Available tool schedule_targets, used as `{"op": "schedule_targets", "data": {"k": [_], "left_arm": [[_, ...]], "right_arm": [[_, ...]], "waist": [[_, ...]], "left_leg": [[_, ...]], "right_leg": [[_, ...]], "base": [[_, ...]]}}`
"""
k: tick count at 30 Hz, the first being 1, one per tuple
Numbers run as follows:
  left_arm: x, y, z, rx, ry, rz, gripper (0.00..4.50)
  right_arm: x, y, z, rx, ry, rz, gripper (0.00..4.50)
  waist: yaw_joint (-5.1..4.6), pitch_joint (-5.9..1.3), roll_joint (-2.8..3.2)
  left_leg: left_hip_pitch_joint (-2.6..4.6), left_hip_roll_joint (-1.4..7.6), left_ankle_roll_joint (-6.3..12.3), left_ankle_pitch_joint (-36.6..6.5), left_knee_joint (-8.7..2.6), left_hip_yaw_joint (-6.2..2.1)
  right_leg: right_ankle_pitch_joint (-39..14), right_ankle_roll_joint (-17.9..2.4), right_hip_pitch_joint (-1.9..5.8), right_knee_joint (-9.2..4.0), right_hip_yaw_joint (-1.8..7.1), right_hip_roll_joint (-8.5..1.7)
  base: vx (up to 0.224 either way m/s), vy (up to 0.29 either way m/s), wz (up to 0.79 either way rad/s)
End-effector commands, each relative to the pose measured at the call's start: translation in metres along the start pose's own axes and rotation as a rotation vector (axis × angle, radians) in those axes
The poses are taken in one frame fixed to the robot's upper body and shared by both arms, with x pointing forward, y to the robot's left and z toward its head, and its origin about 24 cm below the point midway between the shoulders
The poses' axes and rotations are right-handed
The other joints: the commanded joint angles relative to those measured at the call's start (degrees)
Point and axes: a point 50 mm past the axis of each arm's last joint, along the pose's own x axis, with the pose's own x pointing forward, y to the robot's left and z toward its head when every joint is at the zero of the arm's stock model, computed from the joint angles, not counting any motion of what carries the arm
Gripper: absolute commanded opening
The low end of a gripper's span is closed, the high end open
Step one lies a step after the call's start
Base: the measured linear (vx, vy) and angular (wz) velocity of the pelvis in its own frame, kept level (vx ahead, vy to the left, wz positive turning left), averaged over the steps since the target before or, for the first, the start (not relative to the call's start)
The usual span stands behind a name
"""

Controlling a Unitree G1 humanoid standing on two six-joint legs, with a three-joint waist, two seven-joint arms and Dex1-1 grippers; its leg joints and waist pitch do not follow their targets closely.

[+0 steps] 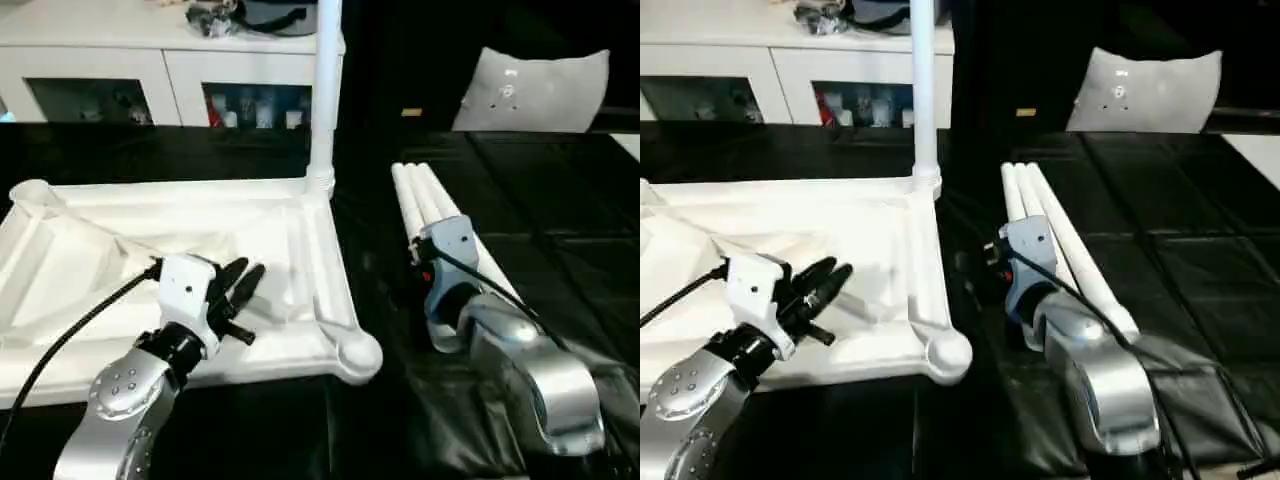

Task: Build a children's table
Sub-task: Pick table leg

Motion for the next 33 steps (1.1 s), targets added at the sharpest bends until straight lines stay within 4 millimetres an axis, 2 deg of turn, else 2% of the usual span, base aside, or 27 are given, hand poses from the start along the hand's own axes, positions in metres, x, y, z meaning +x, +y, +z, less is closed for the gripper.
{"op": "schedule_targets", "data": {"k": [1, 2, 3, 4, 6, 8, 10, 12, 14, 17, 19, 22, 27, 33], "left_arm": [[0.003, 0.0, 0.001, 0.005, 0.012, -0.04, 1.65], [0.003, 0.0, 0.001, 0.006, 0.013, -0.043, 1.69], [0.004, -0.001, 0.0, 0.011, 0.027, -0.085, 1.74], [0.004, -0.001, 0.0, 0.011, 0.027, -0.085, 1.84], [0.006, -0.003, 0.0, 0.013, 0.042, -0.131, 2.06], [0.007, -0.005, 0.0, 0.012, 0.065, -0.183, 2.11], [0.008, -0.009, -0.001, 0.005, 0.085, -0.234, 2.29], [0.007, -0.014, 0.0, 0.004, 0.104, -0.292, 2.49], [0.007, -0.015, 0.001, 0.006, 0.106, -0.3, 2.52], [0.007, -0.016, 0.005, 0.012, 0.11, -0.309, 2.85], [0.007, -0.018, 0.01, 0.021, 0.115, -0.329, 2.93], [0.007, -0.02, 0.015, 0.03, 0.118, -0.35, 2.95], [0.003, -0.023, 0.026, 0.055, 0.131, -0.369, 2.95], [0.001, -0.026, 0.038, 0.07, 0.133, -0.375, 2.95]], "right_arm": [[0.002, -0.006, 0.001, -0.003, 0.028, -0.027, 4.5], [0.002, -0.006, 0.001, -0.004, 0.03, -0.028, 4.5], [0.005, -0.007, 0.003, 0.003, 0.051, -0.028, 4.5], [0.005, -0.007, 0.003, 0.003, 0.051, -0.028, 4.5], [0.008, -0.009, 0.004, 0.007, 0.08, -0.029, 4.5], [0.012, -0.014, 0.005, 0.006, 0.133, -0.046, 4.5], [0.014, -0.02, 0.005, 0.006, 0.173, -0.065, 4.5], [0.017, -0.026, 0.006, 0.006, 0.2, -0.084, 4.5], [0.018, -0.03, 0.007, -0.003, 0.219, -0.1, 4.5], [0.02, -0.037, 0.009, -0.002, 0.249, -0.137, 4.5], [0.02, -0.039, 0.01, 0.011, 0.277, -0.153, 4.5], [0.02, -0.039, 0.007, 0.032, 0.325, -0.143, 4.5], [0.021, -0.039, -0.005, 0.097, 0.412, -0.127, 4.5], [0.02, -0.035, -0.012, 0.147, 0.48, -0.089, 4.5]], "waist": [[-0.42, -1.49, 0.43], [-0.39, -1.51, 0.49], [-0.42, -1.51, 0.79], [-0.48, -1.54, 0.75], [-0.47, -1.68, 0.73], [-0.53, -1.83, 1.11], [-0.59, -1.98, 1.06], [-0.53, -2.38, 1.13], [-0.45, -2.49, 1.19], [-0.4, -2.64, 1.0], [-0.36, -2.58, 0.86], [-0.37, -2.45, 1.04], [-0.27, -2.31, 1.07], [-0.13, -2.53, 1.23]], "left_leg": [[0.28, 3.89, -2.69, -10.6, -5.62, -1.05], [0.42, 3.89, -2.57, -11.4, -5.53, -0.98], [0.38, 3.86, -2.48, -11.3, -5.53, -0.97], [0.38, 3.82, -2.47, -11.3, -5.56, -1.0], [0.1, 3.72, -2.43, -10.0, -5.46, -0.96], [-0.09, 3.6, -2.47, -9.2, -5.42, -0.94], [-0.19, 3.56, -2.66, -8.2, -5.35, -0.85], [-0.47, 3.46, -2.66, -5.1, -5.08, -0.72], [-0.7, 3.48, -2.47, -2.6, -4.95, -0.64], [-1.02, 3.48, -2.06, -0.2, -4.78, -0.51], [-1.03, 3.45, -1.77, -0.7, -4.84, -0.47], [-0.95, 3.51, -1.91, -1.4, -4.89, -0.42], [-0.93, 3.55, -2.51, -2.7, -4.93, -0.32], [-0.95, 3.45, -2.86, -1.6, -4.83, -0.31]], "right_leg": [[-9.6, -9.5, 1.49, -5.26, 3.24, -5.88], [-11.7, -8.9, 1.17, -5.48, 3.37, -5.91], [-12.1, -8.8, 0.98, -5.54, 3.46, -5.94], [-12.2, -8.8, 0.88, -5.54, 3.43, -5.89], [-11.0, -9.0, 0.82, -5.35, 3.43, -5.82], [-10.1, -9.0, 0.86, -5.26, 3.34, -5.76], [-7.9, -9.5, 0.87, -5.11, 3.3, -5.66], [-2.5, -10.2, 1.15, -4.62, 3.22, -5.56], [1.7, -10.9, 1.34, -4.3, 3.13, -5.46], [4.9, -11.7, 1.65, -4.15, 3.0, -5.47], [4.5, -11.8, 1.71, -4.17, 3.01, -5.48], [2.8, -11.9, 1.6, -4.25, 2.97, -5.35], [0.4, -12.2, 1.41, -4.47, 2.99, -5.45], [2.7, -12.0, 1.51, -4.21, 2.98, -5.24]], "base": [[-0.076, -0.004, -0.01], [-0.076, -0.003, -0.01], [-0.076, -0.003, -0.01], [-0.059, -0.006, 0.01], [0.0, 0.0, 0.0], [0.0, 0.0, 0.0], [0.0, 0.0, 0.0], [0.0, 0.0, 0.0], [0.0, 0.0, 0.0], [0.0, 0.0, 0.0], [0.0, 0.0, 0.0], [0.0, 0.0, 0.0], [0.0, 0.0, 0.0], [0.0, 0.0, 0.0]]}}
